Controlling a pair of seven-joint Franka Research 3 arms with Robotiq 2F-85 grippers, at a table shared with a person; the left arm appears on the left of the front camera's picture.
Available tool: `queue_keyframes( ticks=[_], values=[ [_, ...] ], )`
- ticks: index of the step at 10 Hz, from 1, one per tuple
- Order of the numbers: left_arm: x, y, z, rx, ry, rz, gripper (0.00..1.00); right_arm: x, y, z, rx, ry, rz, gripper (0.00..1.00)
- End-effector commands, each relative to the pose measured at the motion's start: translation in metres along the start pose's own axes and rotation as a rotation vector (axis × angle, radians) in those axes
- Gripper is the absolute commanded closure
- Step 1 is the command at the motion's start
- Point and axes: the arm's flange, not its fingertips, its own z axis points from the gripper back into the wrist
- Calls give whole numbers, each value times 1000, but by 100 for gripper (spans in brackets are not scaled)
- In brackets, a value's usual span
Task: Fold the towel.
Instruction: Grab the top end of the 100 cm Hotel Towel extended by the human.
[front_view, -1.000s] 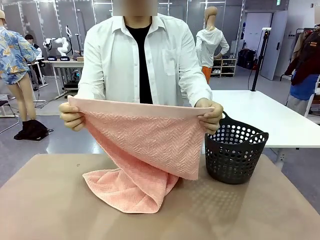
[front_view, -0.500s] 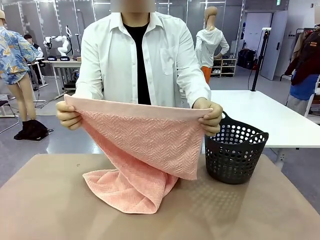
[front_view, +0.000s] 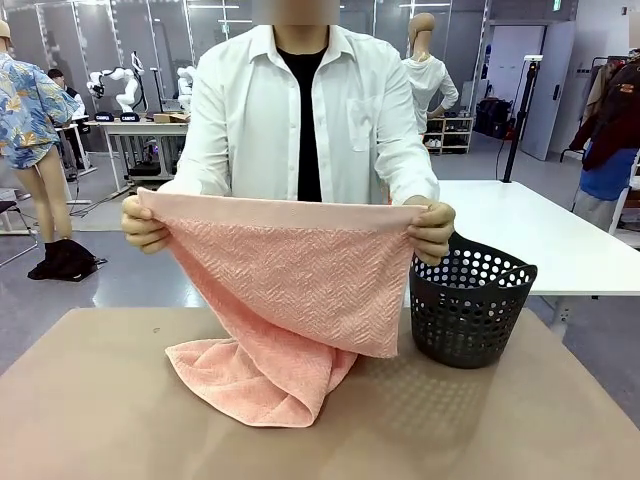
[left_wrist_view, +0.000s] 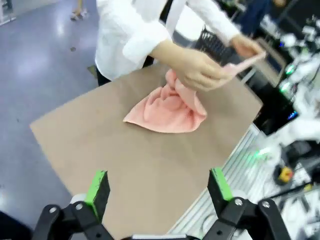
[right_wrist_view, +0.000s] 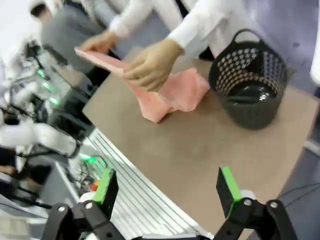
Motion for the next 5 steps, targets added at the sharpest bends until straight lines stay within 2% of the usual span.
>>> queue_keyframes(
  ticks=[1,3,5],
  values=[
    [25,-29,-7,94,32,-268,0,16,28,-6,-81,50,214,0],
    [67,-87,-19,153,88,-538,0,43,77,-21,-135,109,398,0],
    [84,-130,-60,175,153,-697,0,57,120,-54,-191,181,559,0]
  ],
)
